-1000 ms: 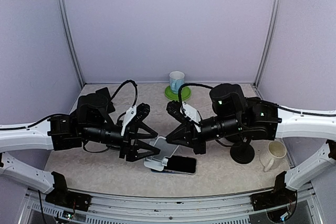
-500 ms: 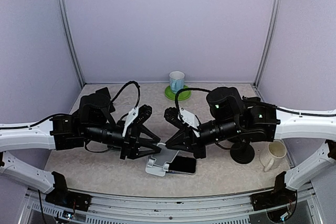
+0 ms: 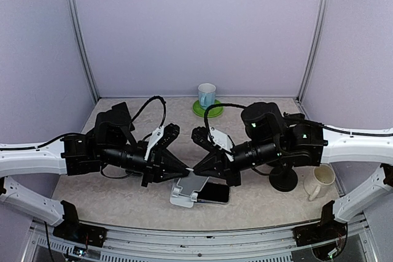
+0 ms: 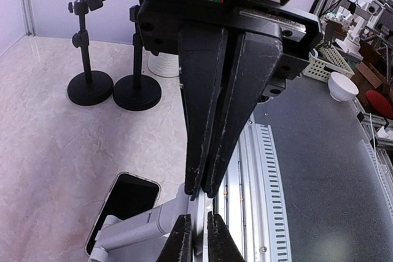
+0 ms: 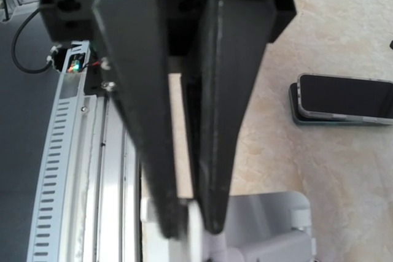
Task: Place the phone on the phone stand
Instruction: Pass from the right arm to the left
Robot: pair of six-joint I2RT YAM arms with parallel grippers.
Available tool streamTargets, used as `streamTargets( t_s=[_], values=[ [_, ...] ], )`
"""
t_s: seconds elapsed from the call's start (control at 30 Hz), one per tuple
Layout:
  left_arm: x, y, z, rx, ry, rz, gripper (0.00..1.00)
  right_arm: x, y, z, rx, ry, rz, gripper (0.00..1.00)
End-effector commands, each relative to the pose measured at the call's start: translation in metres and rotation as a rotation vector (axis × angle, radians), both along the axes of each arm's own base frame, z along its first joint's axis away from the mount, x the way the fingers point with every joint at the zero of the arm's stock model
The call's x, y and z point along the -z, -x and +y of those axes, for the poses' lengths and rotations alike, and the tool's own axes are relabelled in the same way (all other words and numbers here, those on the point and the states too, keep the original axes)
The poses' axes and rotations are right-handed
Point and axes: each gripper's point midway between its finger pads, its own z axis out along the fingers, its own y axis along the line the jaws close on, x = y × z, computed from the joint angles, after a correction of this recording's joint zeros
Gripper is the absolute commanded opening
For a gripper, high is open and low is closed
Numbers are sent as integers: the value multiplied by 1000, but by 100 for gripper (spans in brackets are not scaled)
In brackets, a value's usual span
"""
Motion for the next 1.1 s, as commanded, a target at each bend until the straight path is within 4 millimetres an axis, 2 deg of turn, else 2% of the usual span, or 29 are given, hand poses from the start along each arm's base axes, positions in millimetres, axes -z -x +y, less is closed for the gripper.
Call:
streamTargets(
  t_s=[0.0,0.1,0.37,0.47,0.5,0.53,0.7,0.77,0.93,1.07],
  values=[
    [-16,-1,-5,12,47,-22,7,-12,3,7,-19,-37,-24,0],
    [-15,-1,-6,13,43,-19,0,-13,4,7,-20,-39,-27,0],
    [-18,-4,-8,6,50,-24,0,-18,-4,7,20,-44,-55,0],
    [-22,-6,-6,-13,61,-41,0,-22,-15,3,78,-51,-88,31],
    [-24,-8,-5,-23,66,-50,0,-25,-16,2,88,-60,-96,44],
    [-26,-9,-4,-29,71,-56,0,-28,-17,0,96,-69,-102,52],
    [-33,-19,0,-66,91,-75,0,-43,-22,-10,143,-117,-132,81],
    [-35,-25,2,-85,98,-81,0,-47,-25,-14,172,-130,-144,86],
    [-42,-39,8,-120,114,-99,0,-57,-39,-30,284,-175,-169,90],
    [-48,-53,15,-150,128,-122,0,-56,-50,-41,369,-198,-172,92]
  ],
)
